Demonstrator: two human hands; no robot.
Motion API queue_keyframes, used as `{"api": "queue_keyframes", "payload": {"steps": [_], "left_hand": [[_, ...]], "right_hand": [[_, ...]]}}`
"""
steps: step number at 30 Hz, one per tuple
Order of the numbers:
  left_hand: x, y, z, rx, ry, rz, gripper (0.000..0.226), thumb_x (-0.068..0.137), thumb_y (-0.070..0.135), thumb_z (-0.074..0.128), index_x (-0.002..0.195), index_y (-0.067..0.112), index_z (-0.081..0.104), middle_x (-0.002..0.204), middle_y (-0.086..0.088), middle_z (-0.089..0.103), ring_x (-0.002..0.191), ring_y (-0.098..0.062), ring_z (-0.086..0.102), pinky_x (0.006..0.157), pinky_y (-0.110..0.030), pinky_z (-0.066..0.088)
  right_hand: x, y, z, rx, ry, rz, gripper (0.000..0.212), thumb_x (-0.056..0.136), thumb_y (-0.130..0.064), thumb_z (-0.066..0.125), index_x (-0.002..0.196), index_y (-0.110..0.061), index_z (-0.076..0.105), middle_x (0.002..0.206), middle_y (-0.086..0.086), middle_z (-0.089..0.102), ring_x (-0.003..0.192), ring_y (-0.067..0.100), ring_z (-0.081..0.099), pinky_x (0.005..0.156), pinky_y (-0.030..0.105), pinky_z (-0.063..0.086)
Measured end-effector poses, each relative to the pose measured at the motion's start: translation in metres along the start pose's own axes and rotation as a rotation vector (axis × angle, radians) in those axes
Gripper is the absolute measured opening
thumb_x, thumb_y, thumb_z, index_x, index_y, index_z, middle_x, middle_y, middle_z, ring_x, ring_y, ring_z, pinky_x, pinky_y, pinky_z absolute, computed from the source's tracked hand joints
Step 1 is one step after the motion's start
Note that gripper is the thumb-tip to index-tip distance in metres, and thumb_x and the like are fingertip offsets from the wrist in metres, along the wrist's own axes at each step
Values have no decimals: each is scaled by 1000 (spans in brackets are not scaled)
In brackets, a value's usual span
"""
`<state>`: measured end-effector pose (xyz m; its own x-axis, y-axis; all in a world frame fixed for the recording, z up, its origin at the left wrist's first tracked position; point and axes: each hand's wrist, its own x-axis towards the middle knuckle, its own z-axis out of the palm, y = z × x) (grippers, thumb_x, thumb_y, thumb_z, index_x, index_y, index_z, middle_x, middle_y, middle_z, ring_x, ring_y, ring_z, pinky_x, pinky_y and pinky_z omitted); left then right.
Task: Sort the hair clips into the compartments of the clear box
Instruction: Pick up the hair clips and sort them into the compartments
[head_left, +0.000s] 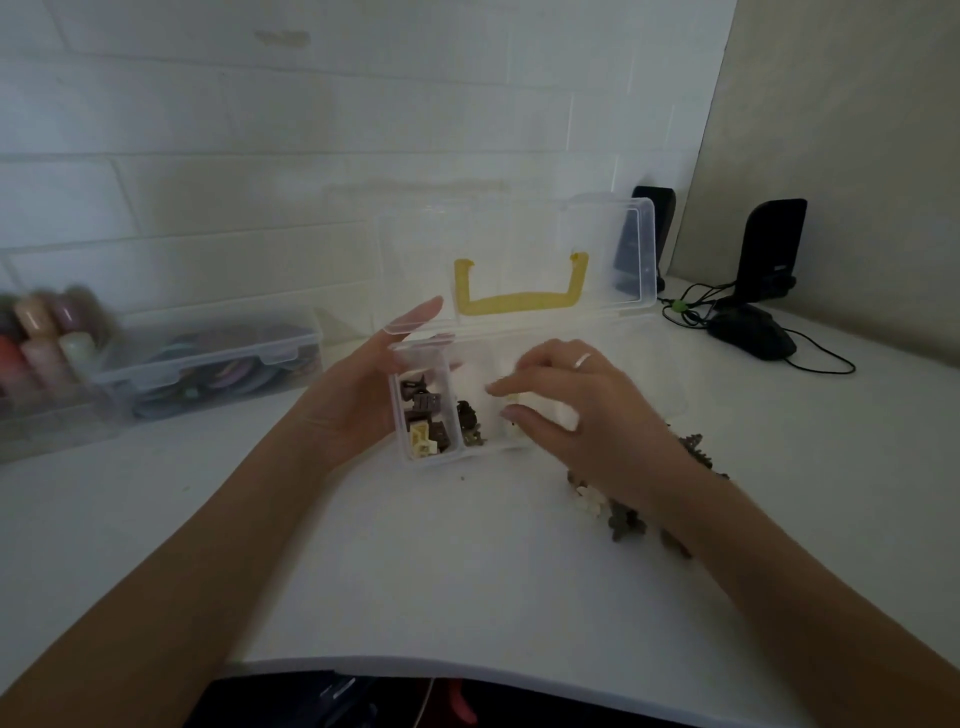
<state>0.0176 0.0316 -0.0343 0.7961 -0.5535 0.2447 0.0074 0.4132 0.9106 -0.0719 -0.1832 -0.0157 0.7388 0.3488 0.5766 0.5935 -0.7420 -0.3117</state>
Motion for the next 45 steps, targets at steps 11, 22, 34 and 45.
{"api": "queue_keyframes", "payload": {"steps": [11,22,34,45], "left_hand": [[0,0,-2,13,28,-14,70,49,32,84,116,31,66,114,-2,68,113,-30,60,96,-49,42],[1,4,-1,-68,93,9,70,43,29,83,111,23,69,101,-12,58,96,-27,49,78,-40,53],[0,3,1,-36,86,-19,78,42,29,83,118,23,65,118,-13,58,110,-30,50,100,-54,37],[0,-1,15,-19,15,-2,64,53,22,78,115,27,67,116,-6,68,108,-23,62,83,-38,54]], "right_hand": [[-7,22,-48,60,-244,121,18,78,-20,72,89,-33,75,71,-31,65,68,0,63,56,3,40],[-11,13,-43,-264,-492,197,25,78,-49,65,103,-52,64,69,-20,55,64,-1,50,55,14,32],[-8,4,-38,78,-328,134,15,72,-45,70,82,-34,69,66,-12,64,57,6,54,52,21,44],[16,-16,10,-276,276,-33,14,79,-31,69,92,-26,70,90,-8,64,84,11,53,56,23,44]]}}
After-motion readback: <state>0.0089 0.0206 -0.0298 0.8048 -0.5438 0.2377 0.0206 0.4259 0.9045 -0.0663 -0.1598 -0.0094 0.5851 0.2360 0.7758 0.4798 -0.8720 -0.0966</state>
